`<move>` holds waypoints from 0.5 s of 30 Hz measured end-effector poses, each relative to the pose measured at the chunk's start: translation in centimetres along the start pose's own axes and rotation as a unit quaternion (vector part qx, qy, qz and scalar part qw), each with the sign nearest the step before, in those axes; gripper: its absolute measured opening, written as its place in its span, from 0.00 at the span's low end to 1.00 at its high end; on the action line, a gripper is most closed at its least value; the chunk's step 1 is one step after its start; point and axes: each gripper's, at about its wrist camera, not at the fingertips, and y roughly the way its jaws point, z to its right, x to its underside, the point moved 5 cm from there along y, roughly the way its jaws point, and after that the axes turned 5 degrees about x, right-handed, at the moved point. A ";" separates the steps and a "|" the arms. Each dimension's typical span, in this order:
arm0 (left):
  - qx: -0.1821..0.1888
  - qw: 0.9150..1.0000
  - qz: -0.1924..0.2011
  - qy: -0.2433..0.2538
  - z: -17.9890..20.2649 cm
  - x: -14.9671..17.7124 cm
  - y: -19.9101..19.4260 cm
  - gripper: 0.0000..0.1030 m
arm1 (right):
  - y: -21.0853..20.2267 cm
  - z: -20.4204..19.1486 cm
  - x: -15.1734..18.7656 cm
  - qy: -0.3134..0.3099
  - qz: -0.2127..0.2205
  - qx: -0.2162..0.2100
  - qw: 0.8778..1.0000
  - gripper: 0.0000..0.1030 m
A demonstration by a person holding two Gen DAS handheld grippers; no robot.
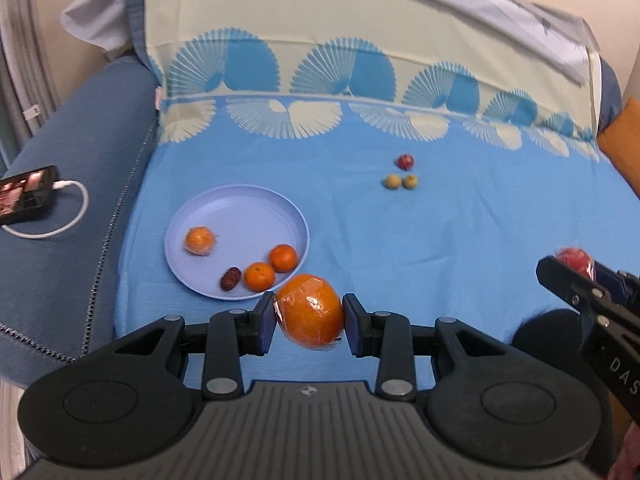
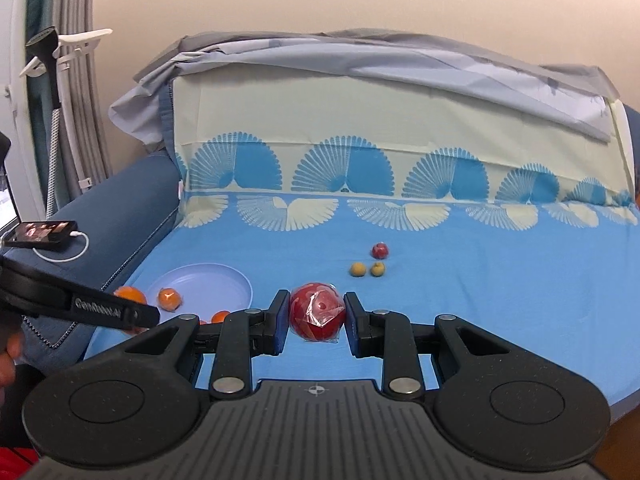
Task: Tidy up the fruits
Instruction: 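Carry the wrapped mandarin and wrapped red fruit in both tools over the plate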
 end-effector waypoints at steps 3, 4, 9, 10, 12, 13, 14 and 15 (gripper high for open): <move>-0.001 1.000 0.010 -0.007 -0.4 0.1 -1.0 0.38 | -0.6 -0.2 -0.1 -0.004 0.007 0.001 1.000 0.29; 0.000 1.000 0.013 -0.010 -0.4 0.1 -1.3 0.38 | -0.8 -0.3 -0.1 -0.005 0.009 0.001 1.000 0.29; 0.001 1.000 0.022 -0.018 -1.2 0.4 -2.3 0.38 | -1.4 -0.8 0.0 -0.016 0.014 -0.003 1.000 0.29; 0.001 1.000 0.023 -0.019 -1.3 0.5 -2.4 0.38 | -1.5 -1.0 0.0 -0.019 0.015 -0.004 1.000 0.29; 0.000 0.999 0.026 -0.023 -1.6 0.5 -2.6 0.38 | -1.6 -1.2 0.0 -0.023 0.016 -0.006 1.000 0.29; -0.001 0.999 0.027 -0.025 -1.8 0.5 -2.7 0.38 | -1.7 -1.2 -0.1 -0.024 0.017 -0.007 1.000 0.29; -0.001 0.999 0.027 -0.026 -1.8 0.5 -2.7 0.38 | -1.7 -1.3 -0.1 -0.025 0.017 -0.007 1.000 0.29; -0.002 0.999 0.028 -0.028 -1.9 0.5 -2.8 0.38 | -1.8 -1.3 -0.1 -0.025 0.017 -0.007 1.000 0.29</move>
